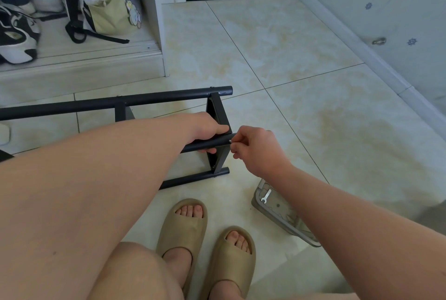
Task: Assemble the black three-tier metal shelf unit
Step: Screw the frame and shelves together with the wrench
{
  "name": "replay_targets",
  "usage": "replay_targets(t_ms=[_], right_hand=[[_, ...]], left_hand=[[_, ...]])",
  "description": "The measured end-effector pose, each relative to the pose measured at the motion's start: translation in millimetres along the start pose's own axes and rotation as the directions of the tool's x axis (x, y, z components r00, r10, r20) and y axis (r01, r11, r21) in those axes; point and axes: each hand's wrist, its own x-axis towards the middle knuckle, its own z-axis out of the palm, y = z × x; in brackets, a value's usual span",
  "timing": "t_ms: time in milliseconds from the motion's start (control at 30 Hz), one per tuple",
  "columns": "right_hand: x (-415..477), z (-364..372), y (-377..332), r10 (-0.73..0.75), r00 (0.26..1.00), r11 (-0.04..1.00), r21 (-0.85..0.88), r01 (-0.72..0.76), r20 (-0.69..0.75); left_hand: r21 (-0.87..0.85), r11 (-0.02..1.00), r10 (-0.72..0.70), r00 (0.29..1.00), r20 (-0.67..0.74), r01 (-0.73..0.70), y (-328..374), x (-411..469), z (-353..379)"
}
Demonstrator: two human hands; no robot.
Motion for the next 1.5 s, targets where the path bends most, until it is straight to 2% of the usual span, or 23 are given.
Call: replay_targets(t_ms=[67, 100, 167, 233, 400, 500, 567, 633, 733, 800, 967, 1000, 1067, 1167, 1233, 1300, 1333, 1433, 1500], right_hand=[[2, 2, 0, 0.060, 0.998, 0.996, 0.060, -0.060, -0.013], [3, 3, -1, 0.115, 0.993, 0.983, 0.144, -0.111, -0.022], [5, 4, -5, 0.233, 0.973, 0.914, 0.344, -0.217, -0.004], [5, 8, -9, 0.288, 0.958, 0.866, 0.422, -0.268, 0.019], [7, 11, -4, 0.186, 0.983, 0.969, 0.165, -0.182, -0.009], [8, 10, -5, 0.174, 0.985, 0.973, 0.154, -0.170, -0.008], [9, 12, -6, 0.205, 0.979, 0.958, 0.209, -0.198, -0.010], [9, 12, -7, 0.286, 0.958, 0.894, 0.356, -0.272, 0.012], [6, 11, -10, 0.378, 0.920, 0.697, 0.621, -0.359, 0.107], [5, 12, -9, 0.387, 0.912, 0.634, 0.680, -0.368, 0.132], [1, 16, 0, 0.373, 0.915, 0.576, 0.735, -0.359, 0.155], [1, 16, 0, 0.365, 0.919, 0.587, 0.730, -0.350, 0.147], [1, 15, -1, 0.344, 0.934, 0.677, 0.663, -0.319, 0.098], [4, 16, -4, 0.229, 0.973, 0.918, 0.339, -0.207, -0.026], [4, 18, -5, 0.166, 0.985, 0.970, 0.187, -0.156, -0.041], [4, 19, -4, 0.164, 0.985, 0.973, 0.168, -0.155, -0.043], [5, 19, -3, 0.190, 0.981, 0.961, 0.211, -0.176, -0.045], [6, 21, -1, 0.292, 0.957, 0.845, 0.469, -0.258, 0.000], [3, 22, -2, 0.320, 0.947, 0.780, 0.558, -0.282, 0.031]], left_hand=[[-0.001, 1.000, 0.000, 1.000, -0.007, 0.000, 1, -1, 1], [-0.002, 1.000, 0.000, 1.000, -0.013, 0.000, 1, -2, 1], [-0.001, 1.000, 0.006, 1.000, -0.031, -0.006, 3, -3, 1], [-0.011, 1.000, 0.006, 0.999, -0.043, -0.006, 4, -5, 2], [-0.021, 1.000, 0.004, 0.999, -0.032, -0.004, 3, -9, 5], [-0.002, 1.000, 0.016, 0.999, -0.031, -0.016, 4, -10, 6], [-0.003, 1.000, 0.016, 0.999, -0.031, -0.016, 4, -9, 7], [0.005, 1.000, 0.018, 0.999, -0.030, -0.018, 4, -8, 7], [0.025, 0.999, 0.037, 0.999, -0.021, -0.037, 4, -7, 7], [0.032, 0.998, 0.047, 0.999, -0.014, -0.046, 5, -7, 7], [0.045, 0.998, 0.045, 0.999, -0.012, -0.045, 3, -7, 7], [0.041, 0.998, 0.044, 0.999, -0.015, -0.043, 3, -7, 7], [0.044, 0.998, 0.048, 0.999, -0.018, -0.047, 3, -7, 7], [0.031, 0.999, 0.037, 0.999, -0.028, -0.036, 2, -7, 6], [0.015, 0.999, 0.031, 0.999, -0.018, -0.031, 1, -7, 6], [0.011, 0.999, 0.033, 0.999, -0.020, -0.032, 2, -7, 7], [0.011, 0.999, 0.031, 0.999, -0.026, -0.031, 2, -7, 7], [0.019, 0.999, 0.039, 0.999, -0.024, -0.039, 2, -7, 8], [0.015, 0.999, 0.037, 0.999, -0.007, -0.037, 1, -7, 7]])
